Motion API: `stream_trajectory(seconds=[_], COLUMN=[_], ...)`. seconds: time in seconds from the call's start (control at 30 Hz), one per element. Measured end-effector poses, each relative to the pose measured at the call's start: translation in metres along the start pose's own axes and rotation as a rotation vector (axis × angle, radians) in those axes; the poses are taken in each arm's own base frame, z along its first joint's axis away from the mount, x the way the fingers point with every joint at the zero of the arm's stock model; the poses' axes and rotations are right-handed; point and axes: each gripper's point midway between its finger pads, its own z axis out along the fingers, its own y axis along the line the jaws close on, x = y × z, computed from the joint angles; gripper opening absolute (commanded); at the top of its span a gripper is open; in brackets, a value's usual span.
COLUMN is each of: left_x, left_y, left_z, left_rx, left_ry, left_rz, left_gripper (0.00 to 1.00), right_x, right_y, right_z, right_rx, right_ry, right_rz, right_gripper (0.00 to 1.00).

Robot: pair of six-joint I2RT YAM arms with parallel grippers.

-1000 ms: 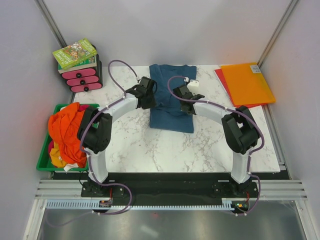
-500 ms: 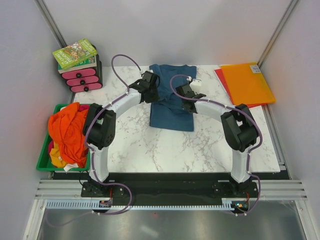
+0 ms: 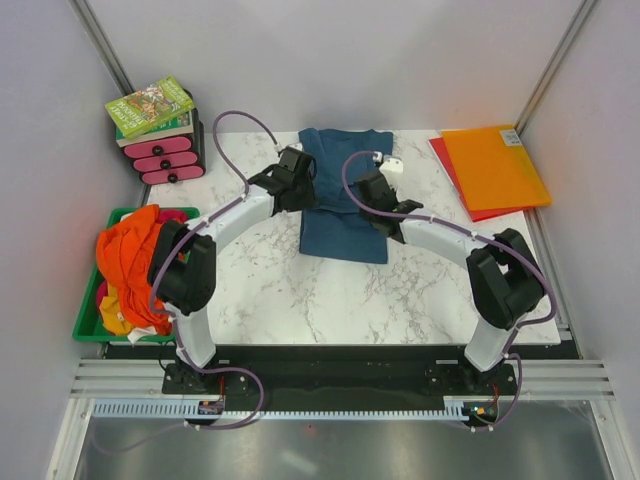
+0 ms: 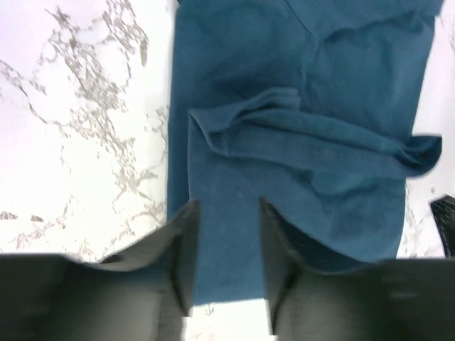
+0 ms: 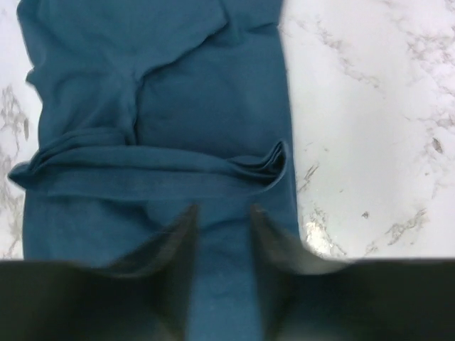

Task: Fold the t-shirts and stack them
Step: Fold the folded rectangular tshirt in 1/3 of the way

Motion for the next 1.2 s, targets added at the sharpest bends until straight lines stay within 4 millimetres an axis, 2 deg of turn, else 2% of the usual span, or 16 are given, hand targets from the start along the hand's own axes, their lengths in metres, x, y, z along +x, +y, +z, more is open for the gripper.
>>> stream_trajectory(seconds=[0.03,0.1,0.2,0.23,0.33,0.43,0.57,0.67,0.87,1.0,1.07,1.1,1.13,1.2], left_x=[0.004,0.015,0.046,0.061,0.089,0.102,0.124,0.136,0.187,0.209,0.218,0.219,0.218,0.212], left_y=[-0.002,-0.006,-0.010,-0.010,-0.009,-0.006,0.007,0.011,0.023,0.032,0.037,0.040,0.041,0.041], left_z=[-0.005,-0.010,-0.007,-0.005,0.004,0.012,0.015,0.004,-0.040,-0.064,-0.076,-0.081,-0.085,-0.091], left_rx=[0.009,0.026,0.042,0.044,0.040,0.036,0.014,0.021,0.036,0.041,0.040,0.037,0.035,0.036], left_ry=[0.001,0.011,0.054,0.085,0.152,0.181,0.211,0.206,0.255,0.276,0.279,0.276,0.268,0.242], left_rz=[0.002,0.012,0.038,0.048,0.067,0.065,0.054,0.038,0.054,0.062,0.066,0.066,0.066,0.060], left_gripper=[0.36,0.29,0.23,0.22,0.18,0.17,0.16,0.16,0.17,0.19,0.25,0.33,0.35,0.42], right_x=[0.005,0.023,0.057,0.066,0.090,0.104,0.111,0.122,0.158,0.179,0.186,0.188,0.189,0.187], right_y=[0.004,0.007,0.002,0.002,0.002,0.005,0.008,0.004,-0.003,-0.005,-0.007,-0.007,-0.008,-0.009], right_z=[-0.002,-0.003,0.001,0.004,0.012,0.012,0.005,-0.010,-0.059,-0.089,-0.101,-0.105,-0.108,-0.111], right_rx=[-0.016,-0.035,-0.025,-0.021,-0.009,-0.012,-0.018,-0.024,-0.057,-0.072,-0.071,-0.071,-0.069,-0.056], right_ry=[0.007,0.041,0.113,0.132,0.183,0.208,0.207,0.208,0.247,0.271,0.277,0.280,0.279,0.267], right_rz=[0.005,0.011,-0.006,-0.013,-0.027,-0.037,-0.036,-0.032,-0.048,-0.067,-0.079,-0.084,-0.089,-0.105], right_gripper=[0.00,0.00,0.00,0.00,0.00,0.00,0.00,0.00,0.00,0.00,0.07,0.14,0.35,0.50])
